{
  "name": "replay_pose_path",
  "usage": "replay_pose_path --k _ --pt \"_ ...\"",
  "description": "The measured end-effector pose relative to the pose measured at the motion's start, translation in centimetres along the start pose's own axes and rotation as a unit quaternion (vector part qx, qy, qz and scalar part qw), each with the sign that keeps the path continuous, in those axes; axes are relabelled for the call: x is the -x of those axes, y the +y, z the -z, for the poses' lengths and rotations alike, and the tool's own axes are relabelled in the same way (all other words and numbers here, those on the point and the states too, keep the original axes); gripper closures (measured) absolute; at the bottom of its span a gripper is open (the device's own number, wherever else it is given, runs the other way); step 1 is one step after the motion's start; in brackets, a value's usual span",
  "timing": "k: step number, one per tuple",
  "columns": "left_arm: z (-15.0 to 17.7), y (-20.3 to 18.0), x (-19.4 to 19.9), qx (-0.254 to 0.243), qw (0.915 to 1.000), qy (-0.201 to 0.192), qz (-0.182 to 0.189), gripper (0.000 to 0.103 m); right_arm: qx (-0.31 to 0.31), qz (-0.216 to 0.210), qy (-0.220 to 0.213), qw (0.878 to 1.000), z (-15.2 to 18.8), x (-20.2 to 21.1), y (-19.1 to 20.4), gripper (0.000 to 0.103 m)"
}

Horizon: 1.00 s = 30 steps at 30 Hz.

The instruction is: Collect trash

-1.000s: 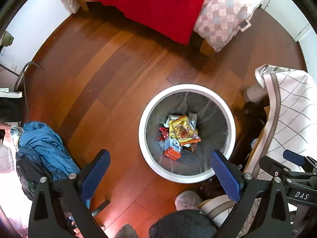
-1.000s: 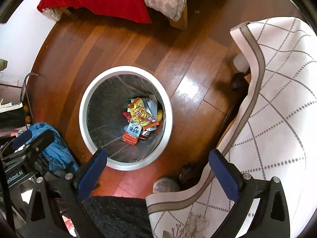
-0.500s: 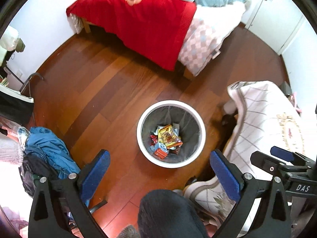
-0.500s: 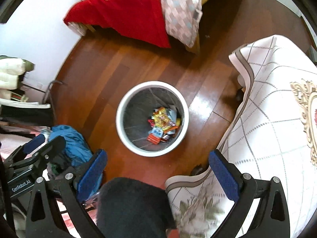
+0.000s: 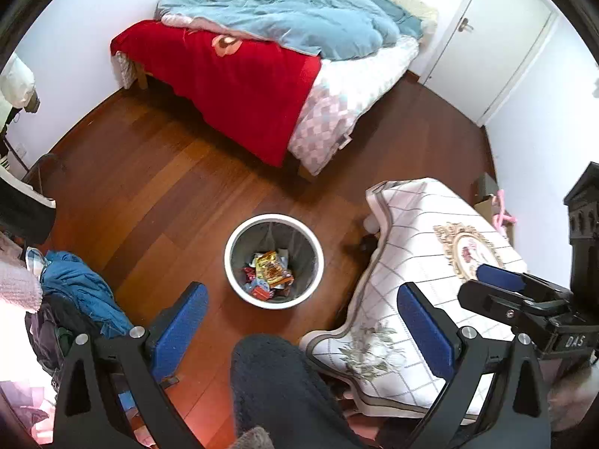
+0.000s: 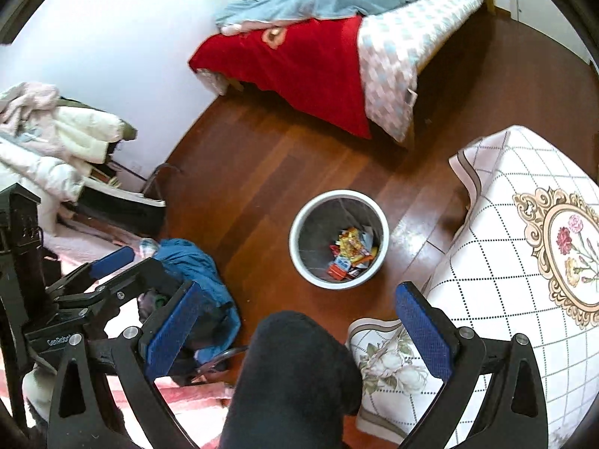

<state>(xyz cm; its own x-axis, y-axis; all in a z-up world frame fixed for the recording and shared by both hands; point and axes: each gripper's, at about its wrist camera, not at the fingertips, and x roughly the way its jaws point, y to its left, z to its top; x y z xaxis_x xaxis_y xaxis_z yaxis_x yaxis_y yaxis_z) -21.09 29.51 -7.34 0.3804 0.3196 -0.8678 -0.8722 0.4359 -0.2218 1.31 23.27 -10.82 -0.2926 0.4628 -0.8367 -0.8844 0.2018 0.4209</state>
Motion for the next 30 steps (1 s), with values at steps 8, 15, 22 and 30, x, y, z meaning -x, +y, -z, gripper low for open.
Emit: replay_pose_path --k 8,15,22,30 --pt "0.2 -0.9 2.8 0.001 0.9998 -0.006 0.021 0.0 0.014 -0.027 -0.005 1.0 0.3 3.8 1.6 0.0" --pt "0.5 -0.9 3.4 0.005 0.9996 -0.005 0.026 0.0 0.021 -0.029 -0.003 0.999 0.4 5.0 2.0 0.0" --pt "0.5 -0.9 3.2 0.003 0.9997 0.0 0.026 0.0 0.028 -0.024 0.003 0.999 0.4 5.2 2.2 0.0" --pt "0.7 -0.8 3.2 0.0 0.9998 0.0 0.018 0.0 0.027 -0.02 0.014 0.999 0.2 4.5 2.2 0.0"
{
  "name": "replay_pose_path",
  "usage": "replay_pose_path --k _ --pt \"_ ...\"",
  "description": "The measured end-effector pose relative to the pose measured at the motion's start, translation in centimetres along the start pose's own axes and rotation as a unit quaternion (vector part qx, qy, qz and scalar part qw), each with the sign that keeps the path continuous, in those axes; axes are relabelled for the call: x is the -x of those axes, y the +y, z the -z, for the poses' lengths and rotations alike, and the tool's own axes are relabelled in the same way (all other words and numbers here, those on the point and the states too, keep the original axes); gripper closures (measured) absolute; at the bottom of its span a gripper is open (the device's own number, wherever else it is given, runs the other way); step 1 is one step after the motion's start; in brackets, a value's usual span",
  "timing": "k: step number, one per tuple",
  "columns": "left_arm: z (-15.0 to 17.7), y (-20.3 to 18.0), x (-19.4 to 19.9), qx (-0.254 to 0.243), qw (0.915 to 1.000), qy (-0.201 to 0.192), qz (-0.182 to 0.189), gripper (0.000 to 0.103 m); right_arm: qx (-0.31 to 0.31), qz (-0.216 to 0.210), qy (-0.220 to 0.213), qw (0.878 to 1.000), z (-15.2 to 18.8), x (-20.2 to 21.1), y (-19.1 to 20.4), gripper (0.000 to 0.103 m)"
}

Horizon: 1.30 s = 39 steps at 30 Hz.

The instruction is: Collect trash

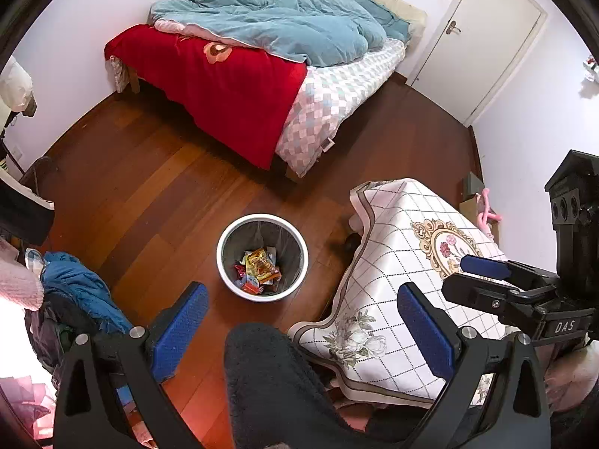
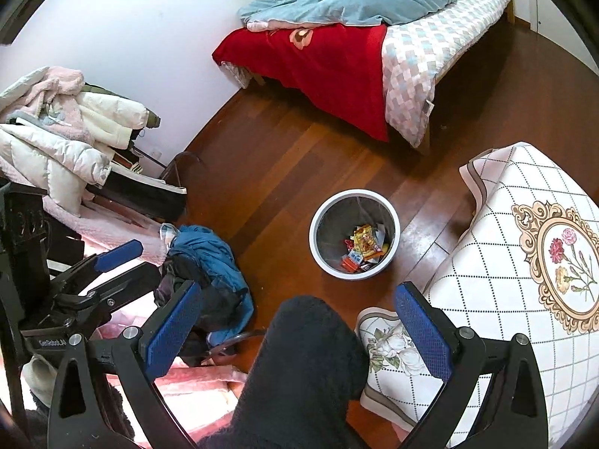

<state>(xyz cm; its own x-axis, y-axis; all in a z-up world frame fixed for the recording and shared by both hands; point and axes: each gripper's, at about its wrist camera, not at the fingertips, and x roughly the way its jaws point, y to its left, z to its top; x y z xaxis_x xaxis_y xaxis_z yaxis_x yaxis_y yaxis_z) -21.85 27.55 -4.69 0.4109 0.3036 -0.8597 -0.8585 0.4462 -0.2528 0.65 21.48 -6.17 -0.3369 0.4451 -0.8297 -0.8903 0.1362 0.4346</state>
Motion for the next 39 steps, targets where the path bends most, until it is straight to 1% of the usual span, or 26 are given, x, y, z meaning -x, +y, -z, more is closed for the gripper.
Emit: replay_pose_path --k 8,15,27,39 --pt "0.32 0.3 0.05 0.012 0.9999 -0.001 -0.002 0.0 0.003 -0.003 0.005 1.0 0.19 -0.25 0.28 0.0" --pt "0.5 0.31 -0.09 0.009 0.9999 0.006 -0.005 0.0 0.004 -0.01 0.009 1.0 0.31 -0.33 0.26 0.0" --pt "0.85 0.08 -0.19 0.001 0.9999 0.011 -0.006 0.0 0.021 0.015 0.012 1.0 0.6 0.09 0.62 0.0" --pt "0.9 0.02 -0.05 0.0 0.9999 0.009 -0.005 0.0 0.023 0.016 0.015 1.0 0.87 0.44 0.62 0.0"
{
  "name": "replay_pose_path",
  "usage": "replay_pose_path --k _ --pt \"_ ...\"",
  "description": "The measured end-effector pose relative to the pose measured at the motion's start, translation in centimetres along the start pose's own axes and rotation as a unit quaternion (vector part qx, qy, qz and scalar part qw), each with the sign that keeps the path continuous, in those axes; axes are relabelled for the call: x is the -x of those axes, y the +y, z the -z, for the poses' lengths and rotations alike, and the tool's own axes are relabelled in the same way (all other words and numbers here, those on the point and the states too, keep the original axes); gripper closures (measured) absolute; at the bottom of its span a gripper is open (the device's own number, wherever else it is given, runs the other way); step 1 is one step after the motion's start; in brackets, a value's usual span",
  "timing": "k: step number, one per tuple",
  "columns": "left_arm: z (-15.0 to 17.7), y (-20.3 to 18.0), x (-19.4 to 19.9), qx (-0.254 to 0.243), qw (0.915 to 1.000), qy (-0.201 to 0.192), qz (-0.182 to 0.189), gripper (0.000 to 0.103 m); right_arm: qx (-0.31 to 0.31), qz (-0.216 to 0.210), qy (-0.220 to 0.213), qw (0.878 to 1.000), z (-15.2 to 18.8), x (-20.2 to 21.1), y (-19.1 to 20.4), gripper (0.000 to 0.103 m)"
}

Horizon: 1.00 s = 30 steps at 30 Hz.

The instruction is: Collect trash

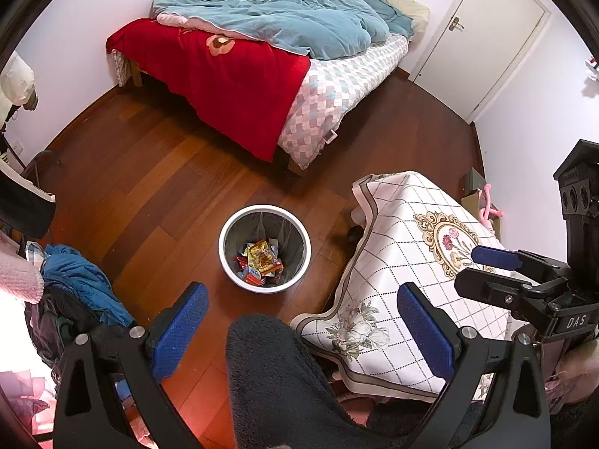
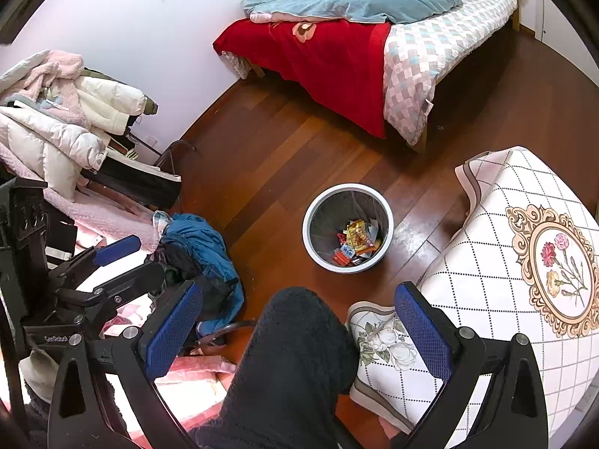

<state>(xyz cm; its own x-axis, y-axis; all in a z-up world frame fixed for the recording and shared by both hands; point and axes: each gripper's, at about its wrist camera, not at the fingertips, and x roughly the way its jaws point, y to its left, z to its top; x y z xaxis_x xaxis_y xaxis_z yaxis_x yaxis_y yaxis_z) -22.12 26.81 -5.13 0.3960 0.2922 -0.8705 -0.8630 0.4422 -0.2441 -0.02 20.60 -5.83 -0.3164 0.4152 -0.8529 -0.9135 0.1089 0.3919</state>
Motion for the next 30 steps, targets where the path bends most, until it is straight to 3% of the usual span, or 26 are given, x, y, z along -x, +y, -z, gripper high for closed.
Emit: replay_pose_path --k 30 --pt "-0.1 -0.1 0.7 0.002 1.0 -0.006 0.001 0.0 0.016 -0.005 0.006 1.0 0.4 0.5 1.9 0.0"
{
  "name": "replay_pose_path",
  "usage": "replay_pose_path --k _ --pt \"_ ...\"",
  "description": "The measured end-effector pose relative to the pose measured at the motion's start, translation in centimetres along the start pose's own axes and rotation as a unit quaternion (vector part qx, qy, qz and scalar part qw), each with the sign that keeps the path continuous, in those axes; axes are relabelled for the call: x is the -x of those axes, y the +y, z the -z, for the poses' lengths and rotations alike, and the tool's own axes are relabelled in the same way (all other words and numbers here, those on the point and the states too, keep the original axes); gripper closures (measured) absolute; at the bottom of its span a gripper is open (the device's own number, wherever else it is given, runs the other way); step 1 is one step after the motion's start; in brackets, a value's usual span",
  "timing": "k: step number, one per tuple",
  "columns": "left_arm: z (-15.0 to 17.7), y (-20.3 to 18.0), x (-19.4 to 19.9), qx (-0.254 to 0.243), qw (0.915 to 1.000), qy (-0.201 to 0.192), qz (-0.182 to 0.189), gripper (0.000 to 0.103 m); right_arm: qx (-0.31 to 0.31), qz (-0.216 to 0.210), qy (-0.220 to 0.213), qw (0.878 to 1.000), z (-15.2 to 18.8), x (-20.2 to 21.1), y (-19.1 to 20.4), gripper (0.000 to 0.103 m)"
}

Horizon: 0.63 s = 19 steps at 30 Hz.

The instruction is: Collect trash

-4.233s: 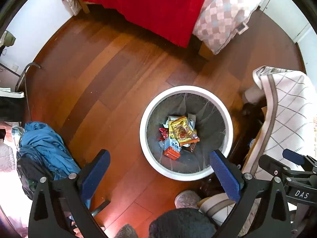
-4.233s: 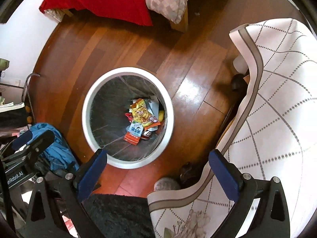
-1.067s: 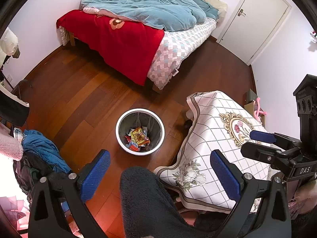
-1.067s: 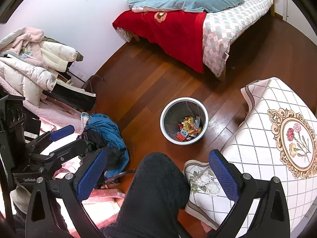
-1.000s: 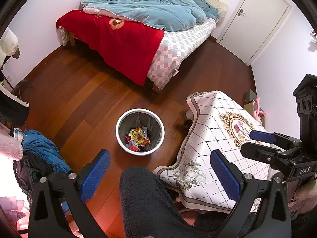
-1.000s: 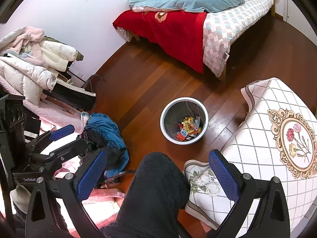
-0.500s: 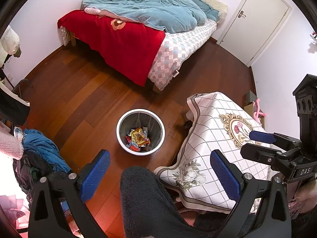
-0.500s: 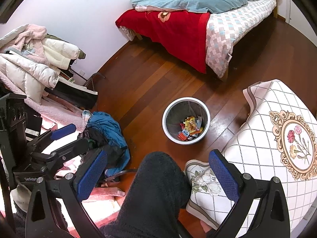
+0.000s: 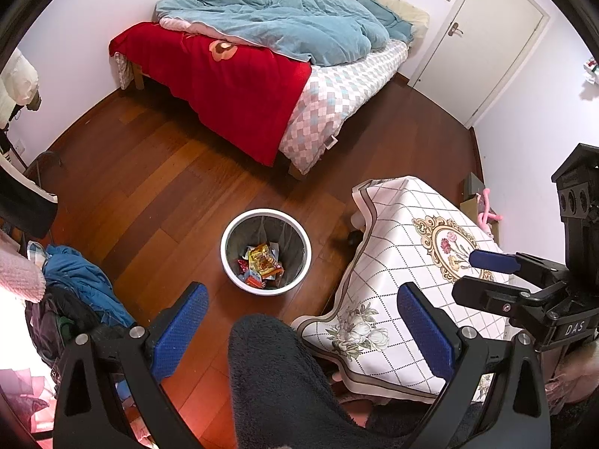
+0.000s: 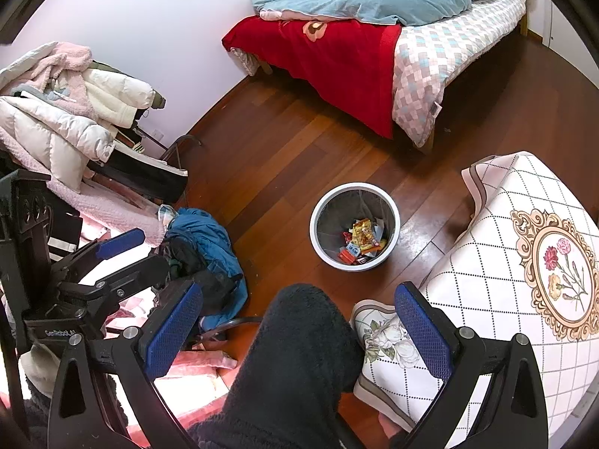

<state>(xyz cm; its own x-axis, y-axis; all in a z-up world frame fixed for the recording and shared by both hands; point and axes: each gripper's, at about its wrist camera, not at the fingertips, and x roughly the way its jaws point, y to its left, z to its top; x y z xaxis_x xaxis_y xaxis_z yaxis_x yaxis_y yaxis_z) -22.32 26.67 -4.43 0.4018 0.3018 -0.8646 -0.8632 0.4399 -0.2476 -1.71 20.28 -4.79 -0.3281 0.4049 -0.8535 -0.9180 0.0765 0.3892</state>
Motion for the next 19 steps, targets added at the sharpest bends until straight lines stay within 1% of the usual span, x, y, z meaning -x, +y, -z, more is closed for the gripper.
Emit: replay_pose_path --k 14,19 --pt "0.03 0.12 0.23 0.001 1.0 -0.002 0.001 0.0 0.008 -0.002 0.001 1.0 0.32 0.64 0.21 0.0" --pt "-0.11 0.13 0.92 0.007 0.9999 -0.013 0.002 0.0 0.008 -0.003 0.001 1.0 0.44 0.74 0.17 0.0"
